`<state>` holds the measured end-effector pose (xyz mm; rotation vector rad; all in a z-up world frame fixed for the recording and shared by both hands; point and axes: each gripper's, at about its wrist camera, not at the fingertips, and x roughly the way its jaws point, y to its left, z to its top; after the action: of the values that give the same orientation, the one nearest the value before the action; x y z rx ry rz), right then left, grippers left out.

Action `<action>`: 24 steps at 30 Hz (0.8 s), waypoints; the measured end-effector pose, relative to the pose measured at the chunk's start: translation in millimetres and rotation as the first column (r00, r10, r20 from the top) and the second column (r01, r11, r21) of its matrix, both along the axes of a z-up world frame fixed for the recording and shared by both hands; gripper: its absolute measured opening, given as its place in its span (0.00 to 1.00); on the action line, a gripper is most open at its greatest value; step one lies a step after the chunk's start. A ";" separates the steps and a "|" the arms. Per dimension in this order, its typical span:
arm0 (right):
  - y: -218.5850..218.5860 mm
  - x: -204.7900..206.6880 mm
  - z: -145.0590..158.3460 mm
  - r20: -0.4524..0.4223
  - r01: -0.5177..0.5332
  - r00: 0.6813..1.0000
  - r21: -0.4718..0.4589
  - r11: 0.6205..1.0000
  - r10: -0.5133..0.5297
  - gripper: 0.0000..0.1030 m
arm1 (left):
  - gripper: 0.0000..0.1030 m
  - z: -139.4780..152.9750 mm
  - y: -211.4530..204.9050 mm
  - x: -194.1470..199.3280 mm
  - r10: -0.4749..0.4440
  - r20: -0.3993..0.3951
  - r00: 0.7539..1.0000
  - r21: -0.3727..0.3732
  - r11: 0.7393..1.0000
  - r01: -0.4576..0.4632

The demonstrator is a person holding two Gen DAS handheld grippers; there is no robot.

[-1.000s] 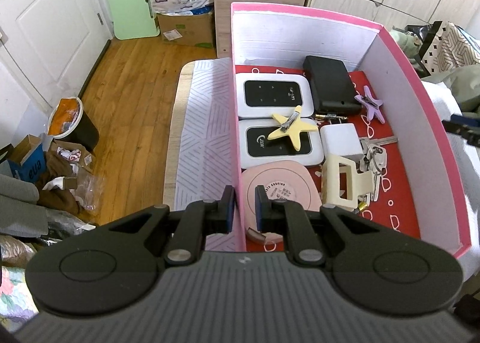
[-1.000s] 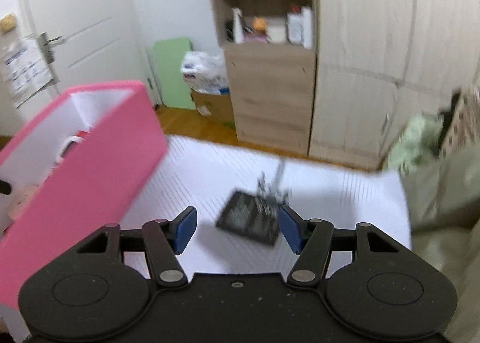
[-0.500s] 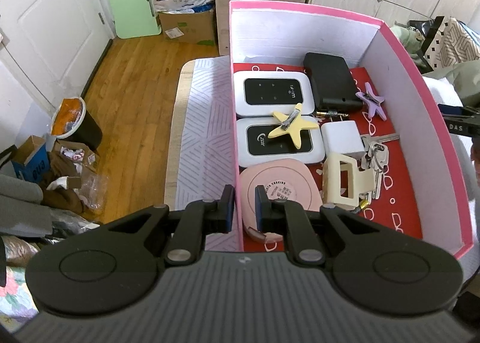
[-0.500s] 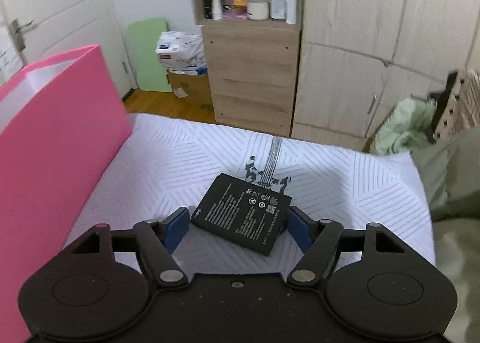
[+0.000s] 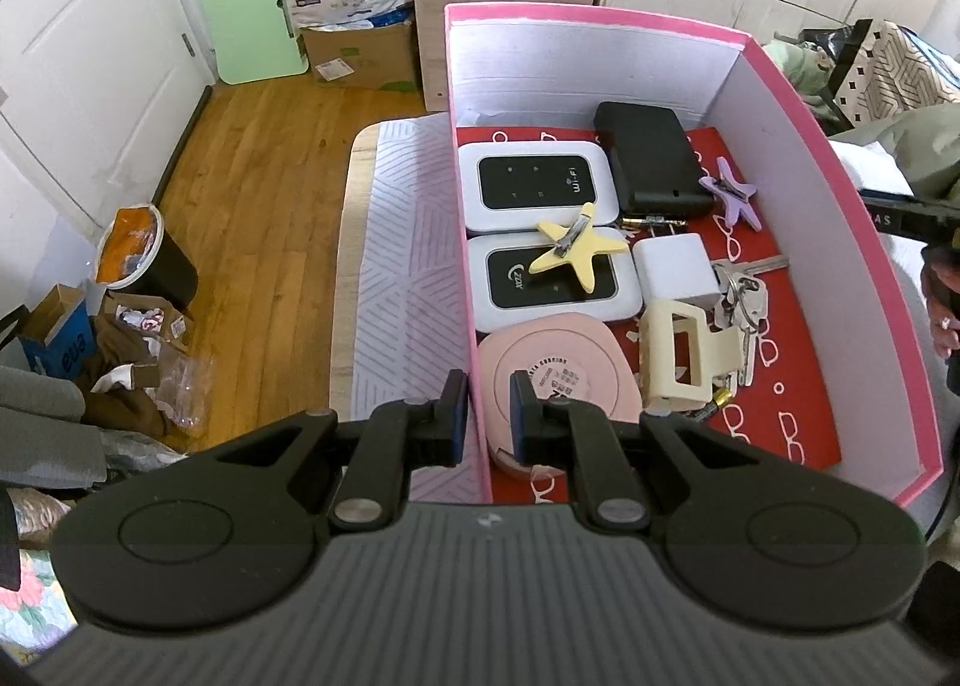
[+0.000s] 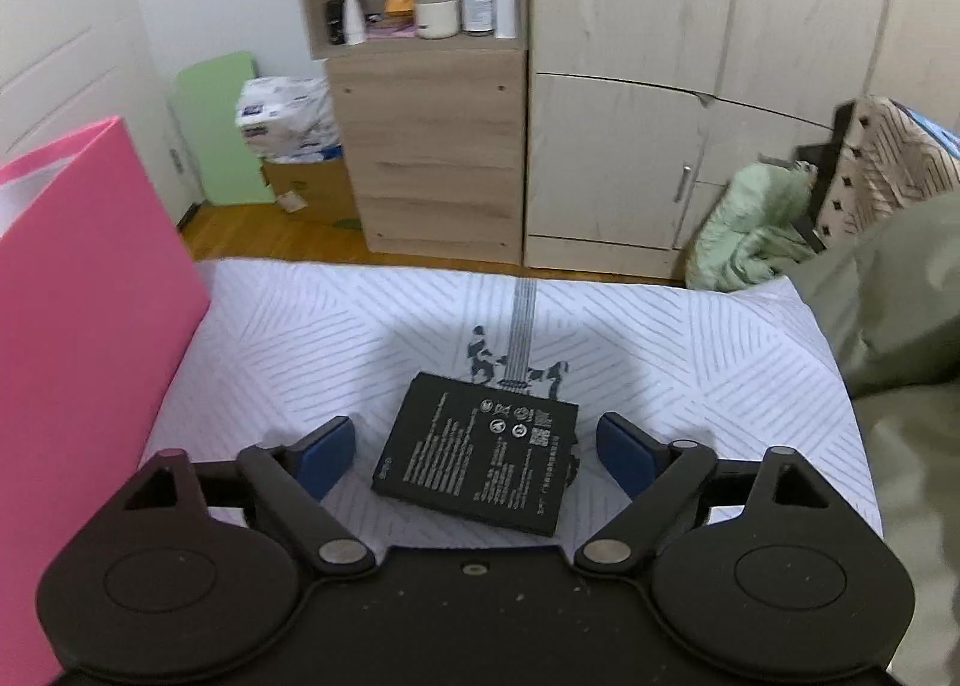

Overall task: Organize rigid objects
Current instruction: 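Move the right tool to the black phone battery and grasp it, then place the black battery on the white router in the box, release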

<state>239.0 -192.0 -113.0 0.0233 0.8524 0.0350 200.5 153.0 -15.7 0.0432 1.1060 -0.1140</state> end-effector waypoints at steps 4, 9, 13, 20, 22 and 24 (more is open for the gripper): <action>-3.9 -3.0 2.7 0.024 -0.050 0.998 0.010 0.999 0.050 0.68 | 0.12 -1.0 0.6 -1.0 -0.006 0.006 1.000 -0.004 1.000 0.006; 0.0 -19.2 5.4 0.052 -0.075 0.996 0.020 0.997 0.074 0.68 | 0.12 -0.7 3.1 -1.8 -0.004 0.007 1.000 -0.016 1.000 0.005; 4.7 -35.3 20.9 0.095 -0.099 0.991 0.025 0.995 0.096 0.67 | 0.12 -0.7 1.8 -1.6 -0.011 0.009 1.000 -0.011 1.000 0.011; 20.6 -56.7 67.9 0.211 -0.172 0.963 0.001 0.985 0.168 0.67 | 0.12 -0.7 2.8 -3.6 -0.011 0.015 1.000 -0.022 1.000 0.011; 28.8 -61.0 83.8 0.245 -0.210 0.948 0.008 0.978 0.201 0.67 | 0.12 -0.9 4.1 -3.5 -0.009 0.016 1.000 -0.026 1.000 0.009; 40.9 -64.5 99.7 0.274 -0.267 0.928 0.019 0.964 0.252 0.67 | 0.12 -0.9 4.6 -4.1 -0.009 0.020 1.000 -0.026 1.000 0.009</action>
<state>174.6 -151.0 -13.3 -0.0417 0.5765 0.3055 196.4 157.6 -16.6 0.0260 1.0844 -0.1358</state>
